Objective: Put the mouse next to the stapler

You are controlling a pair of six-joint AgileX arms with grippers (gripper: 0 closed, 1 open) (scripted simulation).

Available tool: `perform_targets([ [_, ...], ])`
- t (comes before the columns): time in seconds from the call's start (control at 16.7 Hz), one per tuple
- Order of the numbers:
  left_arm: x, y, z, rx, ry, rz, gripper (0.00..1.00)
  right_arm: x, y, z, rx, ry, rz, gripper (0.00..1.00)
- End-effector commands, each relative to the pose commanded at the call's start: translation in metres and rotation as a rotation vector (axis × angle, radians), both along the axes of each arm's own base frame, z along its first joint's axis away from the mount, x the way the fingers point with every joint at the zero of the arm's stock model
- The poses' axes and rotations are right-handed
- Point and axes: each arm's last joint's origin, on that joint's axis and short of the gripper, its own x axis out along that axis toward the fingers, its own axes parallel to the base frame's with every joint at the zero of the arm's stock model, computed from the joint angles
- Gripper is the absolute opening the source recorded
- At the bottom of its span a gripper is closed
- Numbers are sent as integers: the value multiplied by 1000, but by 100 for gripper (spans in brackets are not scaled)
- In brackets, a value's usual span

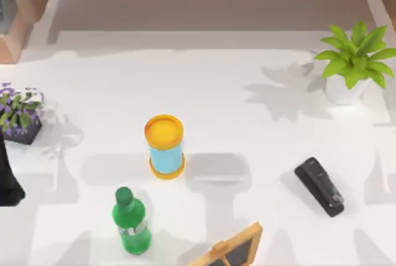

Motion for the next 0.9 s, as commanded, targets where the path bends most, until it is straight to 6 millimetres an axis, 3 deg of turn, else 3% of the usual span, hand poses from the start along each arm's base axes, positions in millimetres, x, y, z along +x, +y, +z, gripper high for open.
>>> perform_targets([
  [0.18, 0, 0, 0, 0, 0, 0, 100, 0, 0, 2, 0, 5, -2, 100],
  [0.36, 0, 0, 0, 0, 0, 0, 100, 1, -2, 17, 2, 56, -22, 100],
  [0.66, 0, 0, 0, 0, 0, 0, 100, 16, -11, 73, 11, 250, -96, 100],
  [0.9, 0, 0, 0, 0, 0, 0, 100, 56, -26, 126, 26, 477, -170, 100],
])
